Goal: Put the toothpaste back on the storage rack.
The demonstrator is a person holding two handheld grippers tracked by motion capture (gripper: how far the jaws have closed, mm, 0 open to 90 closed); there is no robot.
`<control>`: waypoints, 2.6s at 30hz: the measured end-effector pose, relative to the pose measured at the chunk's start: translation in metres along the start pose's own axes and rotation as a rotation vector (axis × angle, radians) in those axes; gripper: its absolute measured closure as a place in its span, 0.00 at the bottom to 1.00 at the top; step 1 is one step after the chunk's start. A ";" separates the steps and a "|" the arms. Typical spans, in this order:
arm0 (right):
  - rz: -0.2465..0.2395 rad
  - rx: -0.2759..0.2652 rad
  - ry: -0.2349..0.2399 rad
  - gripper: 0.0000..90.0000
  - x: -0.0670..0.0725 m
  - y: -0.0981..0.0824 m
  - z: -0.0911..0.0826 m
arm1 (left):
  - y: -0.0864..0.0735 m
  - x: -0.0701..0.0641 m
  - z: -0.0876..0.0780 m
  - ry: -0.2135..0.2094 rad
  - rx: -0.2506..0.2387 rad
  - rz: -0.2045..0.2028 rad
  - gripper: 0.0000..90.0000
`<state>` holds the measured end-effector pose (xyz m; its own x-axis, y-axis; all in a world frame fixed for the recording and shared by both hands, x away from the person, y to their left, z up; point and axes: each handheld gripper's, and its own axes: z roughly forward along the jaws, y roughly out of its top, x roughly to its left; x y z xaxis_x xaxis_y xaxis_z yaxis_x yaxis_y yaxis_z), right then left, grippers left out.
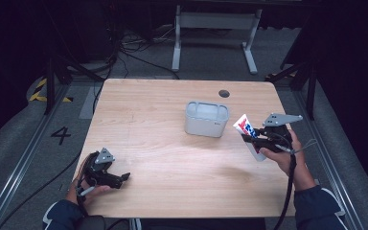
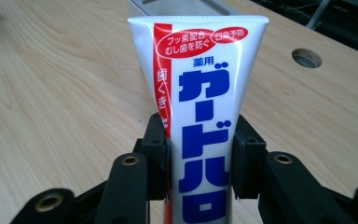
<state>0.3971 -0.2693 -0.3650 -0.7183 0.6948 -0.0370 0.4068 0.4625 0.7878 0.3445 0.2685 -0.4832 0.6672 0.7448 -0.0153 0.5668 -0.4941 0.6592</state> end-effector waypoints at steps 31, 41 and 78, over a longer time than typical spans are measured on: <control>-0.046 -0.128 0.032 0.72 0.007 0.061 -0.003 | 0.000 0.000 0.000 0.000 0.000 0.000 0.01; -0.065 -0.144 0.042 0.72 0.008 0.077 0.005 | 0.000 0.000 0.000 0.000 0.000 0.000 0.01; -0.078 -0.168 0.059 0.71 0.009 0.123 0.052 | 0.000 0.000 0.000 0.000 0.000 0.000 0.01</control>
<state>0.4700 -0.1769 -0.3007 -0.7781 0.6243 -0.0696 0.2521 0.4118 0.8757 0.3445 0.2685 -0.4833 0.6671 0.7448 -0.0152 0.5665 -0.4940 0.6596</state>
